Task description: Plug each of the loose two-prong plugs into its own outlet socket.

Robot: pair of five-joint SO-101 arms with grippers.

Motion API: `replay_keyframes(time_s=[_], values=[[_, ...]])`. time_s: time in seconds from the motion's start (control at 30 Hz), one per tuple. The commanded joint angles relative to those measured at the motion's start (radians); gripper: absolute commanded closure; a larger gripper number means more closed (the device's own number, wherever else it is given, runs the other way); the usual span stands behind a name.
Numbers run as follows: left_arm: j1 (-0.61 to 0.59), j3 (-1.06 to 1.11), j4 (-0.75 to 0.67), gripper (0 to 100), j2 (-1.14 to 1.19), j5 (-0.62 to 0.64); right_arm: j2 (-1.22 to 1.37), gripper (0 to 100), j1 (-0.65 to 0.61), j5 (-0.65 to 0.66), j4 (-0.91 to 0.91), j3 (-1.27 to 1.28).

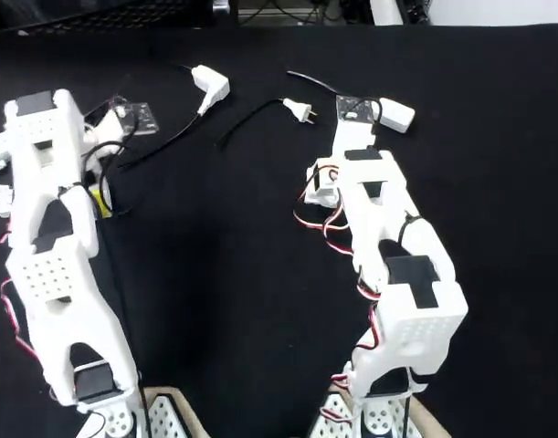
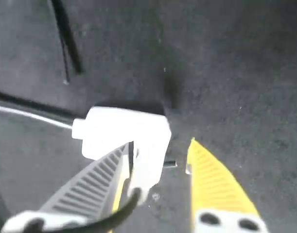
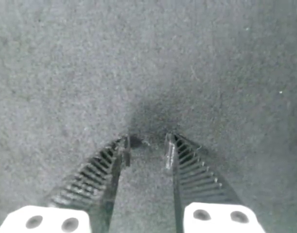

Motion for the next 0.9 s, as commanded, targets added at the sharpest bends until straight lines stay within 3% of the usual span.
replay_keyframes(time_s=[0.0, 0.7, 0.87], values=[[-0.031, -0.016, 0.014, 84, -0.021, -0.02, -0.019, 84.3, 0.012, 0.002, -0.005, -0.005], [-0.11, -0.082, 0.014, 85, -0.021, -0.023, -0.019, 84.3, 0.011, 0.002, -0.005, -0.004], [-0.147, -0.064, 0.011, 85, 0.002, -0.109, -0.019, 84.3, 0.011, 0.002, -0.005, -0.004]])
